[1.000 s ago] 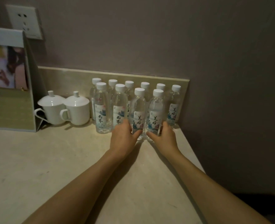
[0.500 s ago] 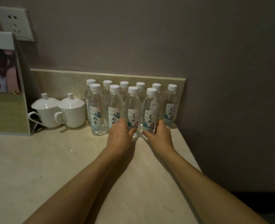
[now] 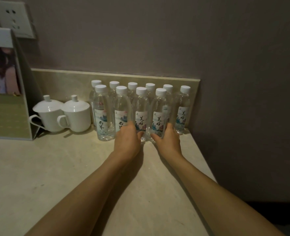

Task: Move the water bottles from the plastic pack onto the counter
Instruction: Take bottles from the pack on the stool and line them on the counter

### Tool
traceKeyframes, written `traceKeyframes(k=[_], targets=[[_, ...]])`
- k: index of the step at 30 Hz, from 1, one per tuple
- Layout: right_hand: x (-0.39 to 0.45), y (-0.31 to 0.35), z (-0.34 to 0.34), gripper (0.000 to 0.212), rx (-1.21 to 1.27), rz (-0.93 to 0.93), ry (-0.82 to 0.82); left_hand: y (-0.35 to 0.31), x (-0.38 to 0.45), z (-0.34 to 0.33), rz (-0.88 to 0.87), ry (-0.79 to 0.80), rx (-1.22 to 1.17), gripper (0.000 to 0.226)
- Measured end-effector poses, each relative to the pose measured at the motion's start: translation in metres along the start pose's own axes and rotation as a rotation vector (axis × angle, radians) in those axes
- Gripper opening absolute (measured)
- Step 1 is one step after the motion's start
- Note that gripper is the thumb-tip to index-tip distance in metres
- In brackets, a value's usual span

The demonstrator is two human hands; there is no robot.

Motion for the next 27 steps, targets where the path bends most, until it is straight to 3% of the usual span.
traceKeyframes(k=[27], targets=[[-0.0053,-0.0016,-0.0044,0.056,-0.051,0.016,-0.05,-0.0011,-0.0042,0.0001,-0.038,0.016,0.122,0.024]])
Point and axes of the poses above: each hand's wrist, its own x-axis towards the middle knuckle, its own z-axis out of the back of the hand, y = z × x, the point moved 1 cm from there along x, towards the middle knuckle, and after that the axes turned 10 degrees about z, right-handed, at the moved point
